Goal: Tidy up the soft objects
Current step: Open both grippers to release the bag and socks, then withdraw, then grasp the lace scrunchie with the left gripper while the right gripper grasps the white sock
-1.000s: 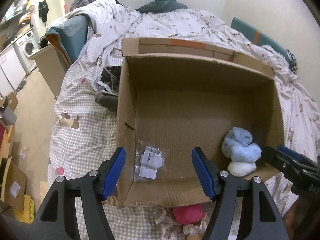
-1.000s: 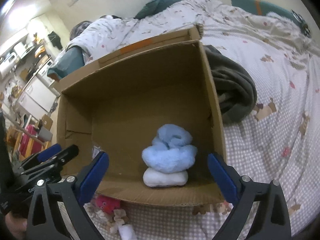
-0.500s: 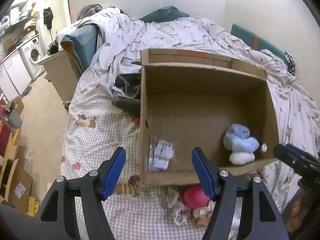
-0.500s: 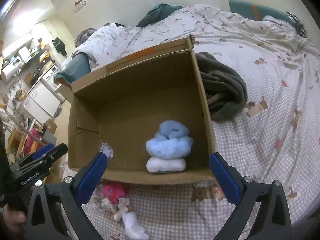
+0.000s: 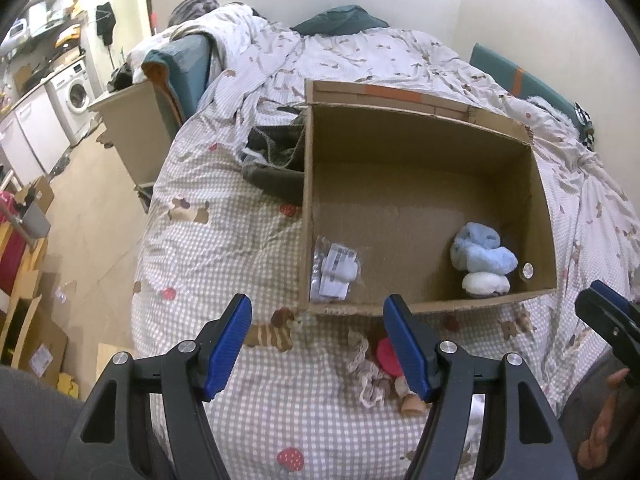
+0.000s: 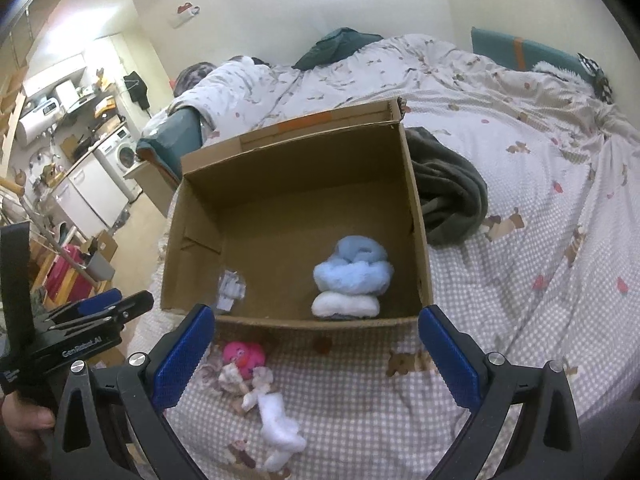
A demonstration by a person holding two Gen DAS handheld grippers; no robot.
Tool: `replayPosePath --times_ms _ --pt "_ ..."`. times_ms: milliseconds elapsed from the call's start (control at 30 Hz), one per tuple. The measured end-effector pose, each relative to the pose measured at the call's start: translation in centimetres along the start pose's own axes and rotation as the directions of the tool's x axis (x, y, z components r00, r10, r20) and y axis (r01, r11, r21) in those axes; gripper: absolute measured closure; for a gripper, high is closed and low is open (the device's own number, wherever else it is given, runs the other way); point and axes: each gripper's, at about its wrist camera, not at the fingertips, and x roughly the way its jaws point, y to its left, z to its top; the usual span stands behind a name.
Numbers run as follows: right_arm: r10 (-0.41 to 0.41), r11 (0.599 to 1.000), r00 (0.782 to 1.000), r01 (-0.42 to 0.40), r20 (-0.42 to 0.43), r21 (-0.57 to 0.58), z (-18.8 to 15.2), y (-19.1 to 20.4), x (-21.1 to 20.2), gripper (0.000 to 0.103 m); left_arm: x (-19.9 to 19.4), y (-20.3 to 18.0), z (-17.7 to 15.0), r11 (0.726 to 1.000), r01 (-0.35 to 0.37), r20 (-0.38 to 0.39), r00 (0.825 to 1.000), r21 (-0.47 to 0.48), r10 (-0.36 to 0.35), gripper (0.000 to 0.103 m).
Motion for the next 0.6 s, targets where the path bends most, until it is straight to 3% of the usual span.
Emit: replayPosePath --times_ms 267,467,600 --pt "-0.048 0.997 0.998 0.046 -0.028 -0.060 -1.6 1.2 0.0 0.000 0.4 1.8 -0.7 0.998 -0.045 -0.027 0.999 -0.045 0.044 0.037" --pt "0.041 0.999 0.998 -0.041 -0.054 0.003 -2.0 0.0 0.4 0.000 1.7 4.8 -0.6 0.981 -0.096 -0.075 0.994 -0.166 0.084 0.037" --pt "0.042 0.998 0.996 -0.038 -0.081 0.043 -1.9 -0.5 1.2 0.000 2.8 5.9 -0.8 0.970 -0.071 -0.118 0.992 -0.231 0.045 0.037"
